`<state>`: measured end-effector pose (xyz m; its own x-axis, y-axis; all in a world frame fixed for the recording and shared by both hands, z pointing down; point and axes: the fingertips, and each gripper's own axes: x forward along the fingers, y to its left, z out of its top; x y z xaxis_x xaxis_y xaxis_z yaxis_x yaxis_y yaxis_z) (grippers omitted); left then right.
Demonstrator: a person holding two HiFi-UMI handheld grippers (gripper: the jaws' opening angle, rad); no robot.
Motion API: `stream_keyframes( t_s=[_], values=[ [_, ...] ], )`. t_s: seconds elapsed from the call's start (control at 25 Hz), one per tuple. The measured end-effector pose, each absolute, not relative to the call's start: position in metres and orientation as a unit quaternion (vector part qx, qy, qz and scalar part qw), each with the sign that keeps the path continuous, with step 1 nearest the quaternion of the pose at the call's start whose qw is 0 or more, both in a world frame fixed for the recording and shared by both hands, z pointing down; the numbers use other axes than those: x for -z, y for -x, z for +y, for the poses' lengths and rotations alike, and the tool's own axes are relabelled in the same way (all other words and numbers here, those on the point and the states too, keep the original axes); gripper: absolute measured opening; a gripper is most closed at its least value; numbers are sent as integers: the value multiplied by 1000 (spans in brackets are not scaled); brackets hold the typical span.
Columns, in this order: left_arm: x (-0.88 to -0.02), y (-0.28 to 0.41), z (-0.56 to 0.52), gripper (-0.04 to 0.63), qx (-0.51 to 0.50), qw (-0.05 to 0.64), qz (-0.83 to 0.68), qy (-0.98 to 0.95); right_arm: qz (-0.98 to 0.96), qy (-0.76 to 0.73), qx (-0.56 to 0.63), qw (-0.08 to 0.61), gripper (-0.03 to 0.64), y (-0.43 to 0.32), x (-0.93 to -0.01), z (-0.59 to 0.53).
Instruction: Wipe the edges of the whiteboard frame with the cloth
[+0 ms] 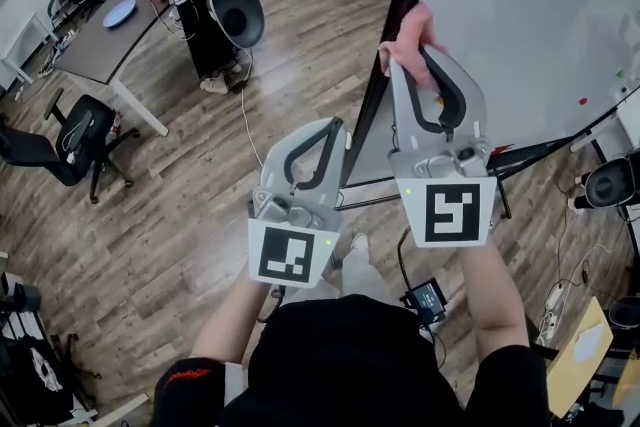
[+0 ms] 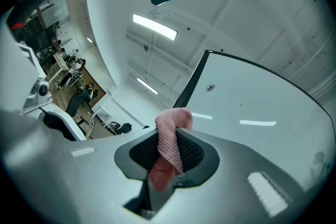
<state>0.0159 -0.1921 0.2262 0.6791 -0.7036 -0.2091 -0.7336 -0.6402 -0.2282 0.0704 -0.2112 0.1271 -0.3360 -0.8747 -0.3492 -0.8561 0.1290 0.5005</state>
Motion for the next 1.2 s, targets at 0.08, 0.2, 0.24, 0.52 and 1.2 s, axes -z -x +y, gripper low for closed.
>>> stream_keyframes(
  t_s=[0.08, 0.2, 0.24, 0.52, 1.2],
  values=[
    [-229, -15, -191, 0, -49, 144, 398, 904, -752, -576, 321, 15, 63, -71, -131, -210],
    [-236, -16, -192, 0, -47, 135, 399, 906, -754, -577, 314, 12, 63, -72, -137, -210],
    [-238, -17, -193, 0, -46, 133, 399, 906, -755, -577, 311, 10, 63, -73, -139, -211],
    [-246, -21, -191, 0, -44, 136, 394, 908, -757, -576, 308, 7, 63, -74, -151, -209],
    [-267, -25, -193, 0, -42, 125, 386, 913, -763, -577, 292, 2, 63, -72, -182, -208]
  ],
)
